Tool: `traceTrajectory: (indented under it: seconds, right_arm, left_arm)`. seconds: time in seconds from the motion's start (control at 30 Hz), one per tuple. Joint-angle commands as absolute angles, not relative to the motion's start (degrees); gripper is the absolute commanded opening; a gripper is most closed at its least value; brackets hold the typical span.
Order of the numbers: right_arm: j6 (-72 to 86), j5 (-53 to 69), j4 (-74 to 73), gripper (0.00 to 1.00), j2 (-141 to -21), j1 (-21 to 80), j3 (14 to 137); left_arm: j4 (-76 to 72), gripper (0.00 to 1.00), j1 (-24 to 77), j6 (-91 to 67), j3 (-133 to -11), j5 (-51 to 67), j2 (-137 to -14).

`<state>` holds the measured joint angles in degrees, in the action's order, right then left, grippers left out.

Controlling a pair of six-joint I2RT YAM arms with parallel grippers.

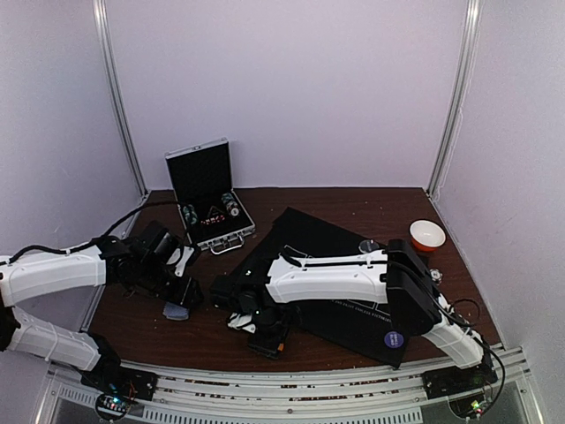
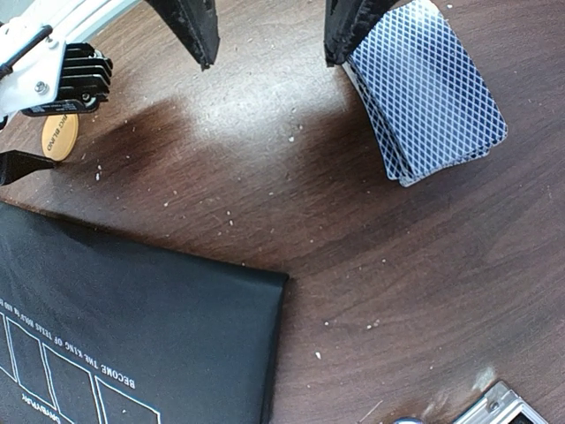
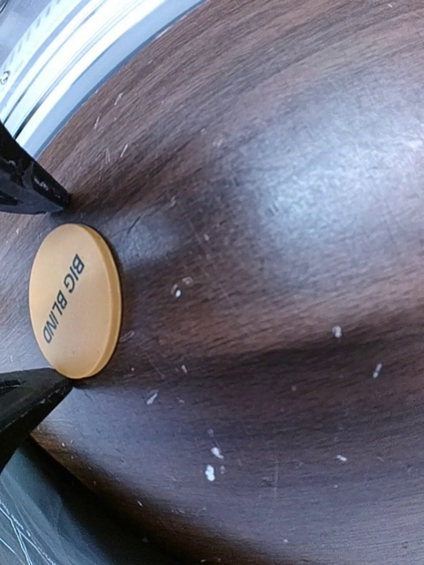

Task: Distribute texas hold em gaming equipment
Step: Pick up the big blind button from the center of the board.

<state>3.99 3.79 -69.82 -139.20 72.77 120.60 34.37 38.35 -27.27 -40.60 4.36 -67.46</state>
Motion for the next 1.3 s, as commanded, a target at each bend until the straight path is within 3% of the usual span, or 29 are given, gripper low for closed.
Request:
traceTrajectory:
  seconds: [0.0,0.2,0.43,1.27]
  right_arm:
    - [3.42,1.17,-67.76,0.61,-144.13,72.95,119.81]
    - [3.17,1.3,-67.24,0.49,-143.67,72.95,119.71]
    - [3.08,0.84,-66.95,0.44,-141.42,72.95,120.55]
    - [5.13,-3.32,-55.69,0.41,-135.17,66.95,126.13]
  left_arm:
    - [32.7,0.43,38.12,-26.37,-40.17,5.08,-67.46]
    - [32.59,0.43,38.1,-26.37,-39.99,5.2,-67.68]
    - [32.44,0.43,38.08,-26.37,-39.99,5.16,-67.55]
    - [32.08,0.43,37.32,-26.89,-39.86,3.11,-67.16]
